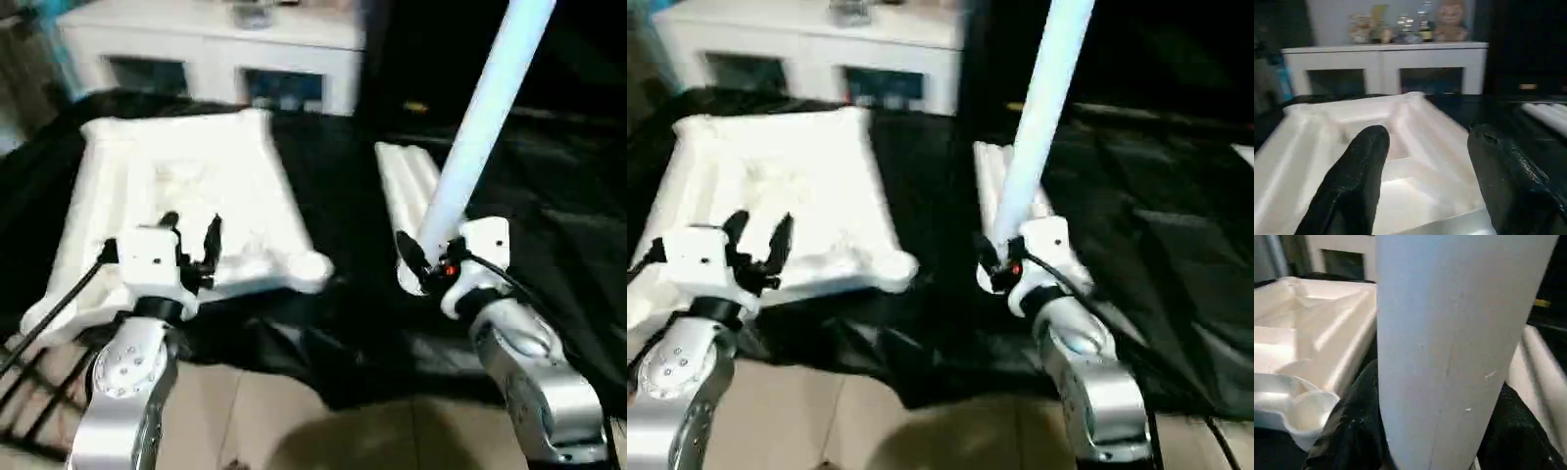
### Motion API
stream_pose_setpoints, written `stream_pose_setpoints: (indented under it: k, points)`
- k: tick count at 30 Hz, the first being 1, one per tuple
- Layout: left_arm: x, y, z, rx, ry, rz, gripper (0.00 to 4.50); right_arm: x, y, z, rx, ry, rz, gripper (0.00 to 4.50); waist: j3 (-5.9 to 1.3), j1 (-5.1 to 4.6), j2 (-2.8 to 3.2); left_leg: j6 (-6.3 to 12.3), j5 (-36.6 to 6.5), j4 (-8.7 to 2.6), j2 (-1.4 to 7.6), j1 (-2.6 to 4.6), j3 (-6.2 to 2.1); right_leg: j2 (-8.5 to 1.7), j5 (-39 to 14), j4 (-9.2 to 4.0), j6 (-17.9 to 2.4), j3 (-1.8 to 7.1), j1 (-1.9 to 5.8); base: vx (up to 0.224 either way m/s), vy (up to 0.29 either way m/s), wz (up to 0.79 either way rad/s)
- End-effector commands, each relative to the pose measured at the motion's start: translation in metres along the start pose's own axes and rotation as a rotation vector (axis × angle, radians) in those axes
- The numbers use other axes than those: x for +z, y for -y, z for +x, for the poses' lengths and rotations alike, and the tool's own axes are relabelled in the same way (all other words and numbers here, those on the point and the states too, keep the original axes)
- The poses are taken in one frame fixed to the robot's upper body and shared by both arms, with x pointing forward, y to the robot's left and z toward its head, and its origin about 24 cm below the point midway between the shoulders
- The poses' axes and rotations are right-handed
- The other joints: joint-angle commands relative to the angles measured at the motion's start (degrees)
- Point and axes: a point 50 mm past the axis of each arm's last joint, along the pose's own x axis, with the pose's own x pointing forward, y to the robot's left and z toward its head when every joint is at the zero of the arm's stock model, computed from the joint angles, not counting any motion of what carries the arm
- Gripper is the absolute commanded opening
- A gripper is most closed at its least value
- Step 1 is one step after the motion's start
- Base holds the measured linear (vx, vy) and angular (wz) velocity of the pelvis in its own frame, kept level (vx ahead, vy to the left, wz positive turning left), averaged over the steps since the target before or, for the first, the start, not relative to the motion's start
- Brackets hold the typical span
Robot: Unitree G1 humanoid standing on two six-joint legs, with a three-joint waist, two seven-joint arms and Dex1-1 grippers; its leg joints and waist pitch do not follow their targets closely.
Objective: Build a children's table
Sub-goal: Move to table
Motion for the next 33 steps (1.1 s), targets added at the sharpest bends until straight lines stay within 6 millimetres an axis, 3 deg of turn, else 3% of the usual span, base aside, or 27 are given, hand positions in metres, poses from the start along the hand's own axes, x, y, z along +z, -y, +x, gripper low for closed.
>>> stream_pose_setpoints:
  k: [1, 4, 6, 7, 8, 9, 10, 11, 13, 14, 15, 16, 17, 18, 19, 20, 21, 22, 23, 24, 25, 27, 28, 29, 30, 31, 33]
  points:
    - [0.002, 0.0, 0.0, -0.014, 0.009, 0.012, 2.96, 0.004, 0.0, 0.0, 0.004, 0.023, -0.007, 1.91, -1.92, -1.08, 0.93, -3.51, -40.2, -6.41, 4.47, 4.47, -2.59, -1.2, -30.9, -4.94, -5.1, 2.89, -1.7, 0.088, 0.033, 0.02]
    - [0.002, 0.003, 0.001, -0.063, 0.004, 0.023, 2.96, 0.001, -0.001, 0.0, -0.012, 0.022, -0.003, 1.91, -2.71, -2.34, 0.81, -2.14, -43.6, -9.31, 5.84, 6.28, -5.3, -0.49, -10.8, 0.27, -6.3, 5.21, -2.86, 0.109, 0.022, 0.0]
    - [0.003, 0.004, 0.002, -0.073, 0.009, 0.022, 2.96, -0.001, -0.003, 0.0, -0.006, 0.019, 0.013, 1.91, -2.81, -1.91, -0.28, 1.41, -34.6, -7.23, 2.22, 3.1, -1.88, -2.92, -10.7, -3.2, -8.7, 7.67, -0.18, 0.125, -0.012, -0.02]
    - [0.003, 0.004, 0.002, -0.078, 0.009, 0.023, 2.96, -0.001, -0.003, 0.0, -0.007, 0.021, 0.009, 1.91, -3.66, -0.71, -1.03, 3.78, -20.3, -4.1, -0.22, -0.87, 0.49, -4.83, -14.5, -5.19, -10.2, 9.74, 4.26, 0.122, -0.029, 0.0]
    - [0.003, 0.005, 0.003, -0.088, 0.007, 0.025, 2.96, -0.001, -0.004, 0.0, -0.004, 0.022, -0.005, 1.91, -3.44, 0.4, -0.47, 4.55, -15.2, -2.8, 0.23, -1.4, 0.49, -6.83, -19.6, -6.56, -10.2, 10.51, 4.7, 0.122, -0.029, 0.0]
    - [0.003, 0.005, 0.003, -0.09, 0.007, 0.025, 2.96, -0.001, -0.005, 0.0, -0.003, 0.02, -0.007, 1.91, -4.56, 0.73, -0.54, -1.51, -12.3, -3.85, 1.07, 3.02, 2.17, -1.92, -18.6, -4.65, -11.8, 12.26, 2.5, 0.129, -0.012, -0.32]
    - [0.003, 0.005, 0.004, -0.094, 0.006, 0.025, 2.96, -0.002, -0.005, 0.0, -0.002, 0.017, -0.009, 1.91, -4.58, 0.62, -0.68, -5.06, -8.6, -5.68, 1.7, 3.53, 2.02, 2.03, -8.9, -2.1, -9.2, 11.48, 1.99, 0.183, -0.013, -0.52]
    - [0.003, 0.005, 0.004, -0.095, 0.004, 0.024, 2.96, -0.002, -0.005, -0.001, -0.004, 0.016, -0.009, 1.91, -4.24, -0.52, 0.06, -5.73, -11.5, -7.28, 4.51, 9.23, 1.13, 2.87, -3.1, 1.01, -7.4, 10.18, -3.31, 0.183, -0.013, -0.52]
    - [0.003, 0.004, 0.005, -0.094, 0.002, 0.021, 2.96, -0.003, -0.004, -0.001, -0.005, 0.015, -0.007, 1.91, -4.5, -1.61, -0.36, -3.35, -11.0, -7.07, 7.06, 13.36, 0.76, 0.43, 0.9, 3.5, -6.5, 9.21, -7.34, 0.195, -0.061, -0.54]
    - [0.002, 0.004, 0.005, -0.093, 0.001, 0.019, 2.96, -0.002, -0.004, 0.0, -0.004, 0.015, -0.009, 1.91, -4.16, -1.3, -0.99, -2.85, -12.1, -6.7, 6.14, 12.17, 2.0, -0.12, 2.0, 2.99, -7.3, 9.82, -6.4, 0.184, -0.082, -0.6]
    - [0.002, 0.003, 0.005, -0.085, -0.003, 0.008, 2.96, -0.002, -0.004, 0.0, 0.003, 0.018, -0.022, 1.91, -4.53, 1.73, -4.03, 4.9, -11.1, 1.25, -4.22, -3.04, 3.32, -2.65, 6.1, -1.98, -2.8, 15.95, 7.39, 0.178, -0.039, -0.22]
    - [0.002, 0.002, 0.005, -0.084, -0.003, 0.006, 2.96, -0.001, -0.005, 0.0, 0.009, 0.02, -0.021, 1.91, -6.18, 3.88, -2.26, 6.26, -11.3, 4.15, -3.81, -2.24, 2.06, -7.83, 9.4, -3.15, -5.3, 19.05, 7.5, 0.167, 0.013, 0.08]
    - [0.002, 0.002, 0.005, -0.083, -0.003, 0.006, 2.96, 0.0, -0.005, 0.0, 0.012, 0.022, -0.02, 1.91, -5.48, 3.57, -1.89, 5.43, -1.2, 5.53, -1.89, -7.08, -1.58, -6.3, 20.3, -2.07, -9.4, 17.1, 8.25, 0.167, 0.013, 0.08]
    - [0.002, 0.002, 0.005, -0.084, -0.003, 0.007, 2.96, 0.0, -0.005, 0.0, 0.022, 0.022, -0.031, 1.91, -5.11, 2.91, -2.26, 5.51, 0.9, 4.53, -1.58, -7.8, -1.82, -4.74, 23.1, -1.82, -9.0, 15.88, 7.89, 0.165, 0.019, -0.08]
    - [0.002, 0.002, 0.005, -0.084, -0.004, 0.008, 2.96, 0.001, -0.005, 0.001, 0.028, 0.023, -0.038, 1.91, -5.64, 2.66, 0.05, 6.83, 8.4, -0.27, -1.4, -6.48, -1.93, 0.76, 22.2, -0.53, -5.2, 10.95, 7.17, 0.0, 0.0, 0.0]
    - [0.002, 0.002, 0.004, -0.082, -0.004, 0.009, 2.96, 0.0, -0.009, 0.001, 0.08, 0.017, -0.099, 1.91, -5.82, 2.83, 3.58, 17.84, 12.5, -3.64, -1.93, -3.2, -4.38, 2.47, 11.8, -0.84, 1.5, 3.23, 6.52, 0.0, 0.0, 0.0]
    - [0.002, 0.002, 0.004, -0.082, -0.004, 0.009, 2.96, 0.0, -0.009, 0.001, 0.08, 0.017, -0.099, 1.91, -4.95, -0.05, 4.34, 26.28, 4.9, -3.53, 0.58, 1.87, -10.13, 5.11, -0.7, 5.17, 2.7, 1.7, -0.03, 0.0, 0.0, 0.0]
    - [0.002, 0.001, 0.004, -0.08, -0.005, 0.009, 2.96, 0.001, -0.011, 0.001, 0.091, 0.02, -0.097, 1.91, -6.23, -2.93, 3.11, 39.48, 7.2, -4.52, 3.03, 5.4, -17.5, 5.09, -16.3, 10.55, 1.2, 3.68, -3.51, 0.144, -0.061, 0.26]
    - [0.002, 0.0, 0.002, -0.075, -0.006, 0.008, 2.96, 0.001, -0.011, 0.001, 0.084, 0.023, -0.055, 1.91, -5.7, -1.72, 2.73, 36.66, 6.0, -3.21, 1.67, 5.46, -18.18, 4.31, -14.4, 11.57, 1.0, 6.49, -6.56, 0.144, -0.061, 0.26]
    - [0.002, 0.0, 0.002, -0.072, -0.008, 0.009, 2.96, 0.001, -0.01, 0.001, 0.082, 0.019, -0.026, 1.91, -5.5, -2.57, 2.14, 34.94, 5.0, -3.97, 0.83, 4.75, -18.59, 4.25, -12.3, 11.89, 1.5, 7.3, -6.6, 0.118, -0.027, 0.46]
    - [0.001, 0.0, 0.001, -0.07, -0.009, 0.009, 2.96, 0.0, -0.01, 0.001, 0.083, 0.016, -0.009, 1.91, -5.08, -2.56, 0.85, 26.9, 0.0, -4.67, 2.5, 3.99, -14.23, 3.11, -4.3, 11.61, 3.3, 8.86, -7.01, 0.076, -0.023, 0.18]
    - [0.002, -0.001, 0.0, -0.062, 0.002, -0.008, 2.96, 0.001, -0.009, 0.001, 0.082, 0.021, -0.027, 1.91, -3.71, -1.84, -0.89, 23.01, -4.2, -6.4, 0.26, 0.51, -11.72, 1.35, 4.8, 6.78, 1.8, 10.82, -5.88, 0.058, -0.044, 0.12]
    - [0.001, 0.001, -0.001, -0.086, -0.008, -0.023, 2.96, 0.002, -0.009, 0.001, 0.085, 0.024, -0.034, 1.91, -3.48, -0.43, -3.09, 17.8, -7.7, -2.38, -2.94, -1.8, -8.26, -3.7, 4.2, -1.55, 2.1, 15.57, -3.85, 0.032, -0.095, 0.17]
    - [0.0, 0.002, -0.002, -0.112, -0.017, -0.025, 2.96, 0.002, -0.008, 0.001, 0.089, 0.025, -0.037, 1.91, -4.33, 0.81, -3.46, 10.41, -4.8, 2.34, -3.64, -2.77, -5.82, -8.4, 2.5, -2.39, 3.1, 18.46, -0.97, 0.032, -0.095, 0.17]
    - [0.0, 0.002, -0.002, -0.139, -0.016, -0.025, 2.96, 0.002, -0.009, 0.001, 0.094, 0.026, -0.036, 1.91, -4.32, 0.66, -3.58, 7.07, -1.1, 1.55, -2.88, -3.18, -5.73, -8.14, 5.4, -1.45, 3.2, 17.44, -0.5, 0.027, -0.088, 0.05]
    - [-0.001, 0.003, -0.003, -0.165, -0.021, -0.029, 2.96, 0.003, -0.009, 0.001, 0.101, 0.027, -0.035, 1.91, -4.55, 1.0, -2.94, 2.37, 5.9, -0.68, -2.89, -2.76, -4.9, -3.81, 14.8, 0.17, 3.0, 14.29, -1.26, 0.011, -0.056, -0.01]
    - [-0.003, 0.006, -0.004, -0.292, -0.043, -0.077, 2.96, 0.003, -0.009, 0.0, 0.128, 0.021, -0.037, 1.91, -4.23, 0.77, -1.38, -0.09, 1.8, -2.65, -0.6, -1.37, -4.26, -1.41, 16.0, 0.57, -1.0, 12.22, -2.76, 0.006, -0.028, 0.0]
